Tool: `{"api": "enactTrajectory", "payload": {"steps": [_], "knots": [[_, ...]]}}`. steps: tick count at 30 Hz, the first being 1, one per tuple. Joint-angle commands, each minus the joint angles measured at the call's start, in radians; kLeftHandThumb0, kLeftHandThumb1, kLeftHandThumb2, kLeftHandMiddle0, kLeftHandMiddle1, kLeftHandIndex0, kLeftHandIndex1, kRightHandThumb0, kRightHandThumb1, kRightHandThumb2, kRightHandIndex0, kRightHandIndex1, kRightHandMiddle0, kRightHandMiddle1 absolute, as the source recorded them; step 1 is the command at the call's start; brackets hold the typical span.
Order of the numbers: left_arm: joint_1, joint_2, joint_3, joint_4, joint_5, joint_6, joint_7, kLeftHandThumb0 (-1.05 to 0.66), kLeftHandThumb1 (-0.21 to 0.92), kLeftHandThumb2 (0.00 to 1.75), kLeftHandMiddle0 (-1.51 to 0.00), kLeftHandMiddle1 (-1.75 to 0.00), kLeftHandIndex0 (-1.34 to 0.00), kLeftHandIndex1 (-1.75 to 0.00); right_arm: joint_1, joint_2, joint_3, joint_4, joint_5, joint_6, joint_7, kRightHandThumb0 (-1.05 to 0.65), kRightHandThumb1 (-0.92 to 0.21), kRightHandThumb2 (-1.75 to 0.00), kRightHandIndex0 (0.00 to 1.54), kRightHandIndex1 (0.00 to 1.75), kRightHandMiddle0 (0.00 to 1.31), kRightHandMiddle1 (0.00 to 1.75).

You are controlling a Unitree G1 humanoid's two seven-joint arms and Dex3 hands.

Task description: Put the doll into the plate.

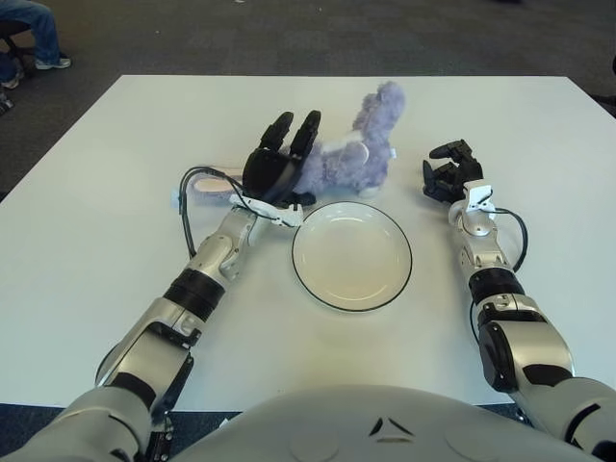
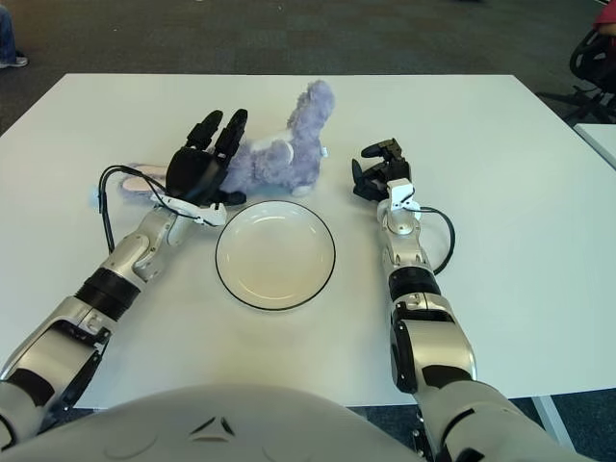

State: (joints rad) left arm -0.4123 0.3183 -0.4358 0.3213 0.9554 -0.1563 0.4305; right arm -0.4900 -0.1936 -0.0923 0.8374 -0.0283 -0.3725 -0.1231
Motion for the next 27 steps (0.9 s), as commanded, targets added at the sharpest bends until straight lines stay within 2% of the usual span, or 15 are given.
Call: {"api": "enactTrajectory", "payload": {"steps": [1,5,14,20,27], "knots": [[-0.024,-0.002,0.001,0.013,-0.030,-0.022,-0.017,-0.73,0.56,0.60,-0.24,-0.19,-0.01,-0.08,0.043,0.022,0.013,0.049,-0.006,0.055,0.024,-0.01,-0.56,-0.95,0.56,1.60,0.28,1.61],[-0.042,-0.020,-0.005,0.049,-0.064,-0.053,-0.033,-0.71,0.52,0.62,-0.15,-0.43,0.00,-0.24,0.042,0.022,0.012,0.050,-0.006,0.055,0.023,-0.01,-0.56,-0.95,0.55,1.61,0.28,1.60],[-0.079,-0.064,-0.012,0.142,-0.136,-0.149,-0.023,-0.67,0.46,0.69,-0.04,-0.78,0.00,-0.46,0.042,0.021,0.015,0.053,-0.012,0.052,0.017,-0.01,-0.58,-0.93,0.55,1.60,0.28,1.60],[-0.085,-0.070,-0.016,0.152,-0.138,-0.142,-0.049,-0.68,0.45,0.70,-0.02,-0.87,0.00,-0.51,0.045,0.021,0.015,0.052,-0.010,0.048,0.022,-0.01,-0.57,-0.93,0.55,1.61,0.28,1.60],[-0.088,-0.070,-0.022,0.143,-0.124,-0.107,-0.091,-0.69,0.45,0.70,-0.02,-0.87,0.00,-0.51,0.045,0.022,0.012,0.052,-0.005,0.050,0.026,-0.01,-0.57,-0.93,0.55,1.61,0.28,1.60]]}}
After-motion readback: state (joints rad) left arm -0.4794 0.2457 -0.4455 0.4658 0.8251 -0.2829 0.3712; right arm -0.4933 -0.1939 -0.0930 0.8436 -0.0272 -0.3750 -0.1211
